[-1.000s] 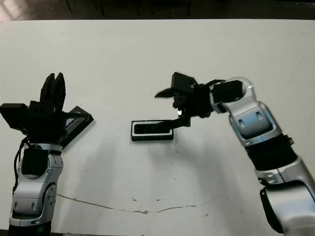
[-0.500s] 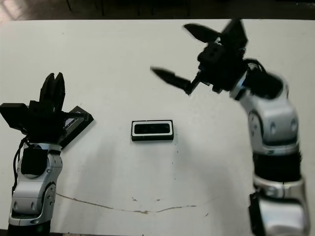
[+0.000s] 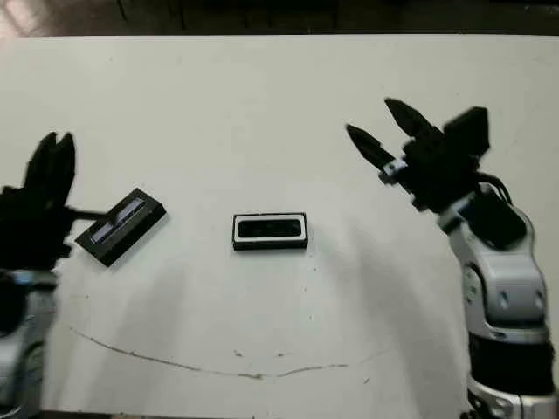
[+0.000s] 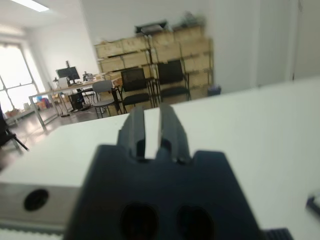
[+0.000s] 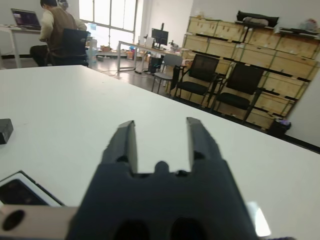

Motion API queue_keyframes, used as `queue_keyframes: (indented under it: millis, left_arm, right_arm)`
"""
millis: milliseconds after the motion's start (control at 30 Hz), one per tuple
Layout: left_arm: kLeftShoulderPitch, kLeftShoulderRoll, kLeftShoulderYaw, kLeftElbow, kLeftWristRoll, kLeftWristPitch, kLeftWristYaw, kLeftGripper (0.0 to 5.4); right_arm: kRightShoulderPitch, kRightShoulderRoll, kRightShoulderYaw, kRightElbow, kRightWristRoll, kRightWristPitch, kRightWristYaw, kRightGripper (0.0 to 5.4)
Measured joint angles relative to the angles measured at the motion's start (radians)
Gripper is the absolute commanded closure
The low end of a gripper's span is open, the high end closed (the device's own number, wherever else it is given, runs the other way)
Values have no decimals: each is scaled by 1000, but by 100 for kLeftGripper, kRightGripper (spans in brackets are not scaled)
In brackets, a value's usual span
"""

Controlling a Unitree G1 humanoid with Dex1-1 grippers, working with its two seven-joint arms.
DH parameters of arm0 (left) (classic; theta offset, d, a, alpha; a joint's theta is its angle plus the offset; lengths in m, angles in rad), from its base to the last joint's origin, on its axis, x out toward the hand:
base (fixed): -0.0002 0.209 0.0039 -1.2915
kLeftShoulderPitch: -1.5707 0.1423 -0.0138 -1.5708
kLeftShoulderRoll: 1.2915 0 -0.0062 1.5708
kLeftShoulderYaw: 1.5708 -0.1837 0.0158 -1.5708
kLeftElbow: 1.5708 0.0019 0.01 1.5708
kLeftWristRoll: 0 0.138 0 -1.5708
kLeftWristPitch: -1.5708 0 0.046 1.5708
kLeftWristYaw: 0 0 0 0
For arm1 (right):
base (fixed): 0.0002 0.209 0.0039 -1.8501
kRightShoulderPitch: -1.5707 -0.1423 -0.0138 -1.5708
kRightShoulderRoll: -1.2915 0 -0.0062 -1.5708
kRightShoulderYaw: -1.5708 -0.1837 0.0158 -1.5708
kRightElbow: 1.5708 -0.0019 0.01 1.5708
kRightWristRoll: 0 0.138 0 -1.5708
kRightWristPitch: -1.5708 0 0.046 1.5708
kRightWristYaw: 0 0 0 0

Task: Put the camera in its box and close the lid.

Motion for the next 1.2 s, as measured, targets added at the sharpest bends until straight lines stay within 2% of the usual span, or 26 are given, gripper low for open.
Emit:
queue_keyframes:
  millis: [133, 267, 467, 700, 900, 1200]
  left_arm:
    - [59, 157, 124, -43, -99, 88, -142, 405]
    - [77, 240, 178, -26, -176, 113, -251, 311]
    - [88, 355, 151, 51, -202, 118, -415, 172]
    - [11, 390, 62, 179, -266, 175, -520, 5]
    - [-41, 390, 10, 283, -269, 174, -550, 2]
    - [-37, 395, -19, 301, -264, 262, -540, 2]
  right_arm:
    - [60, -31, -19, -39, 5, 37, -14, 540]
    - [67, -43, -16, -71, 4, 92, -42, 540]
    - [66, -47, 5, -108, -3, 153, -71, 540]
    - [63, -56, 15, -128, 0, 176, -82, 540]
    - [64, -59, 15, -136, 7, 195, -90, 540]
    - [64, -59, 15, -137, 19, 204, -93, 540]
